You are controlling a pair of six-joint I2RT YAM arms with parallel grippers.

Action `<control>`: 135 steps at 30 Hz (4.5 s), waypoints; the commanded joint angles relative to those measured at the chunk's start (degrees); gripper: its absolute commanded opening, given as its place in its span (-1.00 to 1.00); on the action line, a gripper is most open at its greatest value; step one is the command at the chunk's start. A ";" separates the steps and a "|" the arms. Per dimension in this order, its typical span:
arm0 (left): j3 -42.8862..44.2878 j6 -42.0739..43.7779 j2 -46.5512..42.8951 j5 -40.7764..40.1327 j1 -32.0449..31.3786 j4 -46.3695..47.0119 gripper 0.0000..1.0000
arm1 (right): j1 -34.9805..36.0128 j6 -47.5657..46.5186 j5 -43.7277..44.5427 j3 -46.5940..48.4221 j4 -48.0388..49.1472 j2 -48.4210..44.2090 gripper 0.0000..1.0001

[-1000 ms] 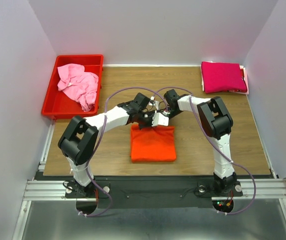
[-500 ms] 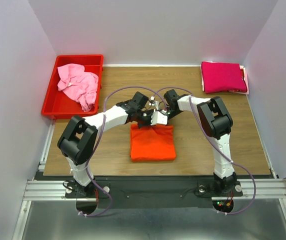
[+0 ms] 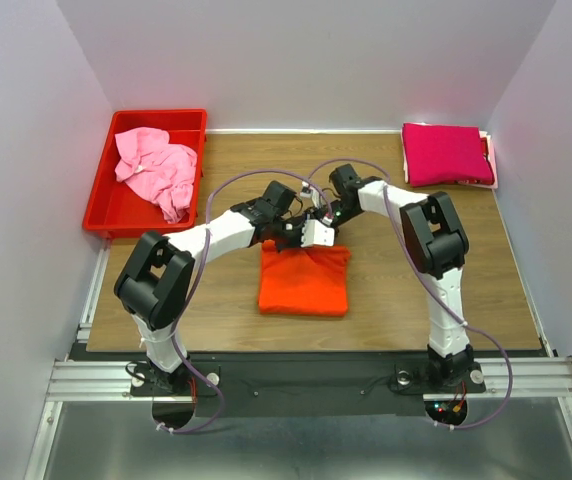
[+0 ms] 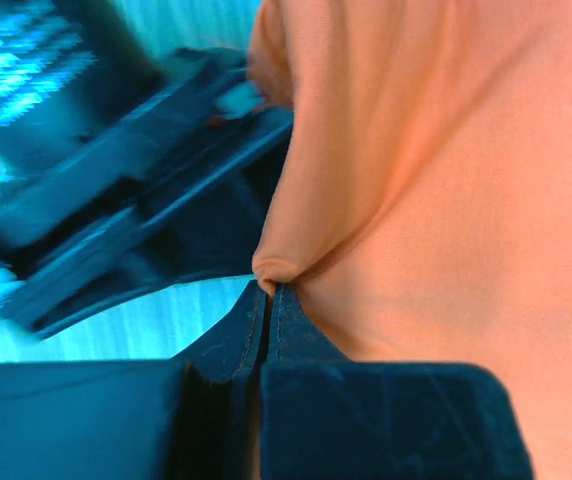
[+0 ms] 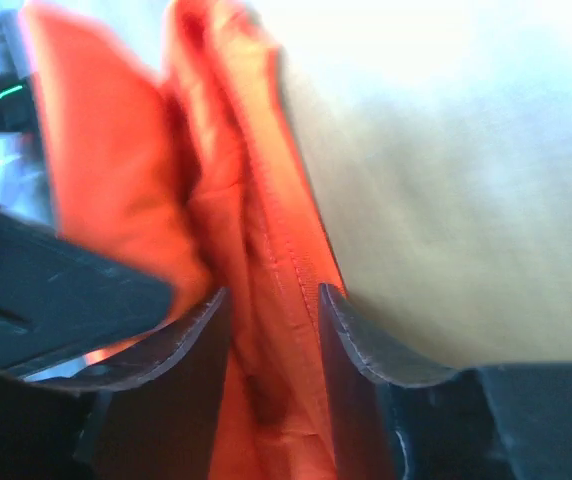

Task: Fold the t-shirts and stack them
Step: Fold the tshirt

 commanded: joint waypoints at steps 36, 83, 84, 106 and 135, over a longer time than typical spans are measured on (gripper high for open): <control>3.86 -21.53 5.30 13.63 16.18 -2.08 -0.03 | -9.92 -2.36 8.53 -5.63 -1.37 -9.38 -0.42; -11.44 -86.49 12.42 29.28 22.68 53.03 0.82 | -10.53 28.14 0.97 -13.10 30.71 -8.51 1.00; -10.91 -86.57 14.08 29.01 23.21 53.03 0.80 | -10.97 27.87 1.50 -12.40 30.71 -7.80 1.00; -21.80 -98.17 4.59 32.97 19.43 58.37 0.71 | -6.76 34.64 -4.22 -23.64 31.50 -18.61 1.00; -28.48 -102.22 2.13 33.85 14.68 64.63 0.39 | -3.86 40.88 -5.79 -30.85 35.45 -21.34 1.00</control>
